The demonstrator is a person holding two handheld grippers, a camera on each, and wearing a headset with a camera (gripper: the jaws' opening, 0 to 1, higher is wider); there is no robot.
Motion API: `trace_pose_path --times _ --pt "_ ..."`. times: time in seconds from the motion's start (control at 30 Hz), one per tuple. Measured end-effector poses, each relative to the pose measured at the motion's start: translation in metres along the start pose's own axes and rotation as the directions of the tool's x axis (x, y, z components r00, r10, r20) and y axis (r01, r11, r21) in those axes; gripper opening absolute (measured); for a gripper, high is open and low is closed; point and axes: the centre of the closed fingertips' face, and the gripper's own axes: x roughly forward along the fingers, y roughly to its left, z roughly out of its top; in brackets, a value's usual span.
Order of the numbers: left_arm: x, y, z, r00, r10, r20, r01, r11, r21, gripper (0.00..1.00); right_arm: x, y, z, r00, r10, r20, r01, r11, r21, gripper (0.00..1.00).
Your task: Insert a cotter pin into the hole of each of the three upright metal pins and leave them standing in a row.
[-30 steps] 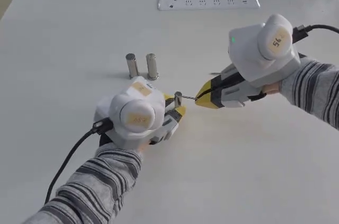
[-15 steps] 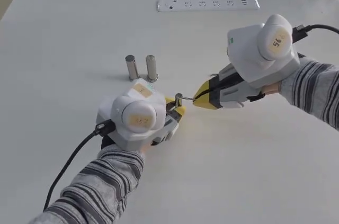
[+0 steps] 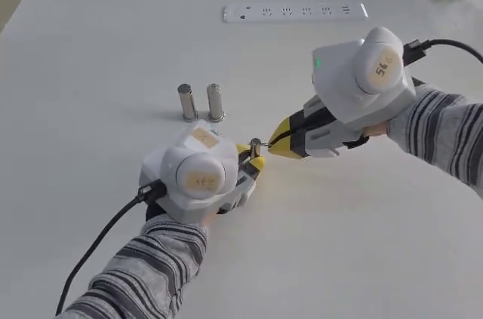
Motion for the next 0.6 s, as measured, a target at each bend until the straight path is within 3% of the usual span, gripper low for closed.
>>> trace_pose_path --times 0.23,0.6 --pt "0.0015 0.0005 -0.0002 0.9999 0.011 0.004 -0.011 1.000 -0.009 0.05 0.0020 -0.0017 0.0003 0.9999 -0.001 -0.014 0.000 1.000 -0.022 0.00" --pt "0.0015 0.0004 -0.0001 0.9995 0.029 0.013 -0.028 0.999 -0.031 0.05 -0.0047 -0.0066 0.0001 0.9998 -0.018 0.010 0.018 0.999 0.047 0.08"
